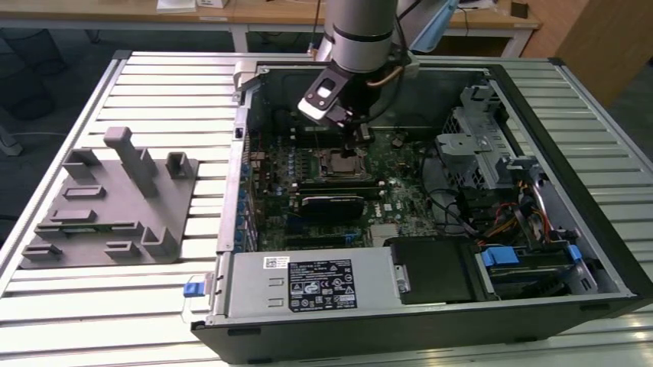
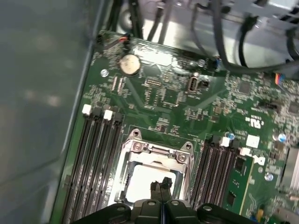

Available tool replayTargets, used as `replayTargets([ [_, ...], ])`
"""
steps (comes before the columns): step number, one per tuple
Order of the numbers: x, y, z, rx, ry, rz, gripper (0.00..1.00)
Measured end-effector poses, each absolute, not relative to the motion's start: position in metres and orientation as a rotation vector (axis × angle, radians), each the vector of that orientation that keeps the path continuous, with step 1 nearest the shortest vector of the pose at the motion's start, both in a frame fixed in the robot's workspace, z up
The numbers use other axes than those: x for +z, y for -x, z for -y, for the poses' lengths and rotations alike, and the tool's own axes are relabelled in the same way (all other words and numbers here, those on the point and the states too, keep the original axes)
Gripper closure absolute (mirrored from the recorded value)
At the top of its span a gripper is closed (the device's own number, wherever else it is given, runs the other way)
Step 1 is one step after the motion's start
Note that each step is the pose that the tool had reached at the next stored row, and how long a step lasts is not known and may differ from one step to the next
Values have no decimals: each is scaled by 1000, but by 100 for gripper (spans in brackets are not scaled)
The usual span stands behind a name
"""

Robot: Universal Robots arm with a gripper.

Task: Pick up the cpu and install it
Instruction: 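Close the cpu cover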

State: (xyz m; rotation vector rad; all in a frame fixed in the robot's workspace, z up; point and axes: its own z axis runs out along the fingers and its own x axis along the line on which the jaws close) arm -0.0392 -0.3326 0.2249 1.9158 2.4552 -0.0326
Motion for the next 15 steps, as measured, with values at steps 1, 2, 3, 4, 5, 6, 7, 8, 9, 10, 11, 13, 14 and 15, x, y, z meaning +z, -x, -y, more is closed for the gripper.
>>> replayTargets([
  [1,225,39,333,-32,-1893,-2472,89],
  [2,225,39,333,-32,-1871,-2489,89],
  [3,225,39,333,-32,-1848,-2505,89],
  [4,225,39,333,-31,-1824,-2523,89],
  [5,225,39,333,-31,-1801,-2539,89],
  [6,225,39,333,-31,-1778,-2555,89],
  [7,225,39,333,-31,-1754,-2571,89],
  [8,225,39,333,-30,-1731,-2586,89],
  [9,225,39,333,-30,-1708,-2602,89],
  [10,225,39,333,-30,-1684,-2617,89],
  [11,225,39,333,-29,-1661,-2631,89],
  [13,225,39,333,-29,-1612,-2661,89],
  [14,225,39,333,-28,-1588,-2675,89],
  [15,225,39,333,-28,-1563,-2690,89],
])
